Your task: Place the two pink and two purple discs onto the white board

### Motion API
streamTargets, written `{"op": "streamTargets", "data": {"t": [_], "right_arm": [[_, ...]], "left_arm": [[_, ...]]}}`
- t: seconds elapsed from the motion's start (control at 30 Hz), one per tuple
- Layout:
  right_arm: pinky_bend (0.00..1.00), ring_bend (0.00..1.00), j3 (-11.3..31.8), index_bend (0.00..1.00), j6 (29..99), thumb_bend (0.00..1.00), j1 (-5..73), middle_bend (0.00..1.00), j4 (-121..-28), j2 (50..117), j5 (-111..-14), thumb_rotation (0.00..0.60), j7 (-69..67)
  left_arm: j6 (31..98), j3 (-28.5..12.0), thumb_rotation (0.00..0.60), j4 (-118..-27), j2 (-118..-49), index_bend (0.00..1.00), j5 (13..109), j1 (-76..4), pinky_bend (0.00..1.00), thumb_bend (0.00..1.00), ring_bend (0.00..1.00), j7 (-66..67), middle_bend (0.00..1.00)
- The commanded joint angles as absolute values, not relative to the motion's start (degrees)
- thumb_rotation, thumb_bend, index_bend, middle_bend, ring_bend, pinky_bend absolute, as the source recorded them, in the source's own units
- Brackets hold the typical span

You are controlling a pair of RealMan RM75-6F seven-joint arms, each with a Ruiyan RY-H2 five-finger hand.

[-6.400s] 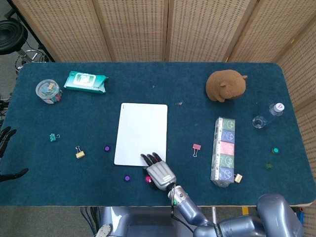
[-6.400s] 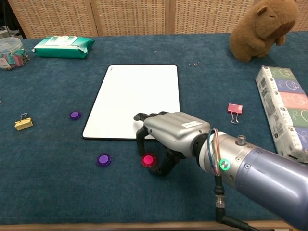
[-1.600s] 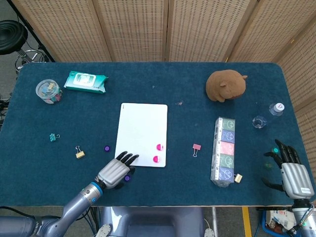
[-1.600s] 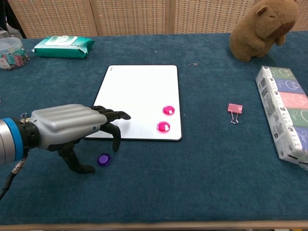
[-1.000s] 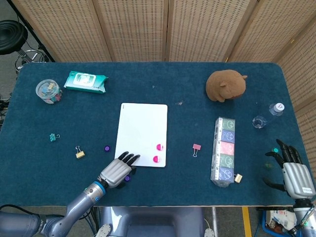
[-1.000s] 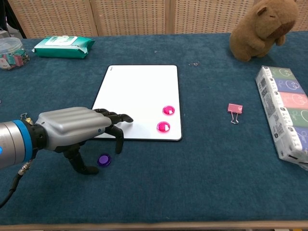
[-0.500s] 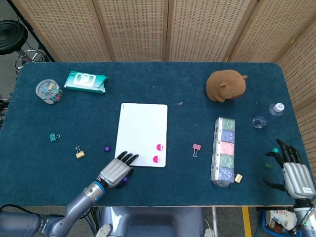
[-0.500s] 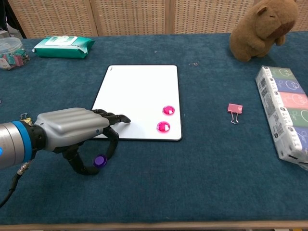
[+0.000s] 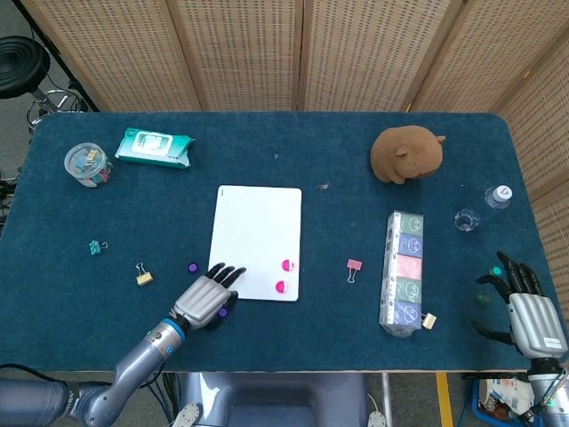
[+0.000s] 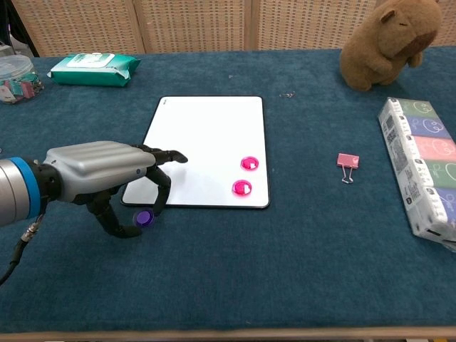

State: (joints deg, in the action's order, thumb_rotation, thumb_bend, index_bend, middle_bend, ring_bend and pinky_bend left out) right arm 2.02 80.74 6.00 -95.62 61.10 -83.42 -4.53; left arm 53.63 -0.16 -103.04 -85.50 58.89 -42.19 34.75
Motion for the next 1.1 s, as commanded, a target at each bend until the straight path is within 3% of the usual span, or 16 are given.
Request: {"op": "streamTargets", "data": {"t": [0.03, 0.33, 0.83, 0.97, 1.1], "right_arm": [[0.0, 0.0, 2.1, 0.31, 80.6, 0.18, 6.0, 0.0, -95.6, 61.1, -83.4, 0.6, -4.6], [0.0, 0.0, 2.2, 0.31, 80.1, 0.18, 6.0, 0.0, -95.6, 61.1, -83.4, 0.6, -4.7], [0.0, 0.0, 2.5, 0.31, 79.3, 0.18, 6.1, 0.0, -95.4, 61.3, -82.9, 0.6, -4.6], [0.0, 0.0, 2.6, 0.32, 79.3, 0.18, 6.1, 0.0, -95.4, 61.2, -83.0, 0.6, -4.8], [0.0, 0.0, 2.6, 0.32, 79.2, 0.18, 6.1, 0.0, -95.4, 61.2, -83.0, 0.6, -4.9]], "left_arm": [[53.7, -1.7, 0.6, -103.2, -84.6, 0.6, 58.5, -42.5, 0.0, 0.35, 0.0, 32.7, 0.0], [52.3, -4.9, 0.6, -100.5, -84.2, 0.6, 52.8, -45.0, 0.0, 0.35, 0.0, 31.4, 0.0], [50.6, -5.1, 0.6, -96.4, -86.9, 0.59, 47.0, -48.6, 0.0, 0.35, 0.0, 32.2, 0.0], [50.8, -4.6, 0.6, -96.5, -87.1, 0.55, 45.1, -49.3, 0.0, 0.34, 0.0, 33.1, 0.0], [51.5, -4.4, 0.6, -96.6, -87.3, 0.44, 44.4, -49.6, 0.0, 0.34, 0.0, 33.4, 0.0]]}}
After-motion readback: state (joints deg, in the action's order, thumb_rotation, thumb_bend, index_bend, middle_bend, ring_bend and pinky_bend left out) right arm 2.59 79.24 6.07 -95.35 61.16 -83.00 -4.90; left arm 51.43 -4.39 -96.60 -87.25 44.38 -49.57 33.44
